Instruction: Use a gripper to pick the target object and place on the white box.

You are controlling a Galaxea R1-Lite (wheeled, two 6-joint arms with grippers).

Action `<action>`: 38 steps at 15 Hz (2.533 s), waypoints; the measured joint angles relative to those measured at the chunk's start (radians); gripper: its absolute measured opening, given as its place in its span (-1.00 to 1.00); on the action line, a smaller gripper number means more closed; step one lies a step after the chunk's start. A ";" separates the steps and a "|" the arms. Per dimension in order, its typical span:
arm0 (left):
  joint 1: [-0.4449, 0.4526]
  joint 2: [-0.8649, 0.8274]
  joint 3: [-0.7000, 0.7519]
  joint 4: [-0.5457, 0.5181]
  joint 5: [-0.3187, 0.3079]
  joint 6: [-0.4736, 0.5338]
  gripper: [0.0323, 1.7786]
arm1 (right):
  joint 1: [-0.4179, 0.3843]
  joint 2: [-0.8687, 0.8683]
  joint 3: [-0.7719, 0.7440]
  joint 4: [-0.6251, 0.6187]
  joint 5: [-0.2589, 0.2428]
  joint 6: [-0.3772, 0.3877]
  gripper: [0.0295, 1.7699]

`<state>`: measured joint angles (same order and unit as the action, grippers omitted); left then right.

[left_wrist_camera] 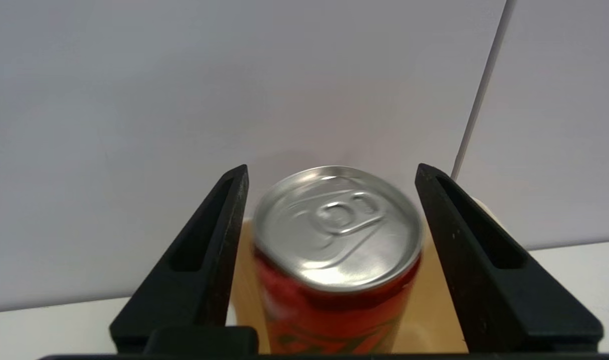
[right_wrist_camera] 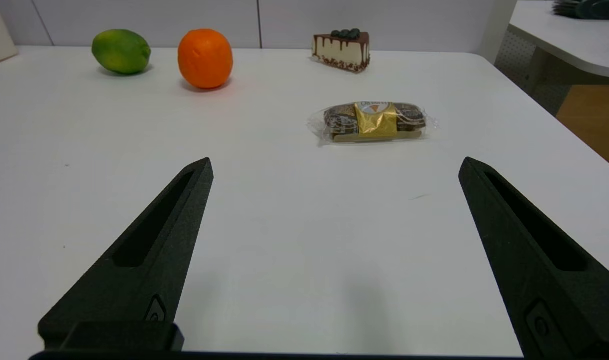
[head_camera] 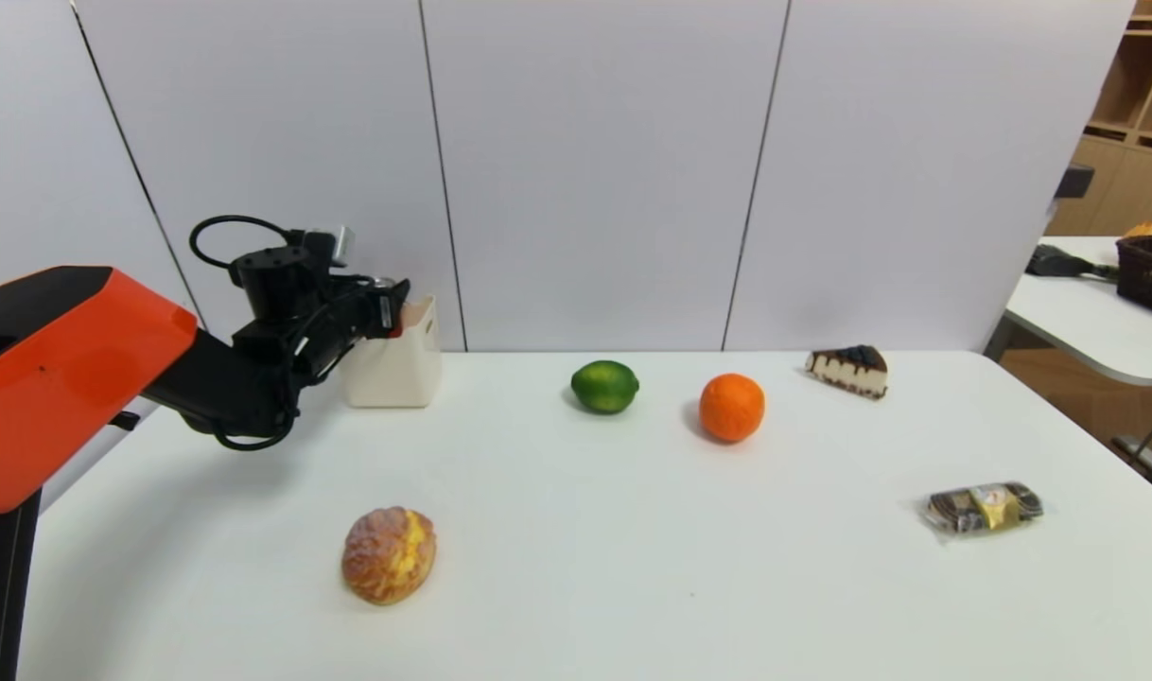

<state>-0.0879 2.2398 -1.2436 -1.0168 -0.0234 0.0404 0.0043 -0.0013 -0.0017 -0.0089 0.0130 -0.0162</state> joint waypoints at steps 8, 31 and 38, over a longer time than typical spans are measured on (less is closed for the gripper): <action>0.003 -0.031 0.001 0.003 -0.002 0.006 0.71 | -0.001 0.000 0.000 0.000 0.000 0.000 0.92; -0.091 -1.593 0.990 0.464 -0.012 0.104 0.90 | 0.000 0.000 0.000 0.000 0.000 0.000 0.92; 0.052 -1.975 1.218 0.697 -0.075 0.105 0.90 | 0.000 0.000 0.000 0.000 0.000 0.000 0.92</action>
<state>-0.0355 0.2645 -0.0260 -0.3202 -0.0985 0.1451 0.0043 -0.0013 -0.0017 -0.0085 0.0134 -0.0164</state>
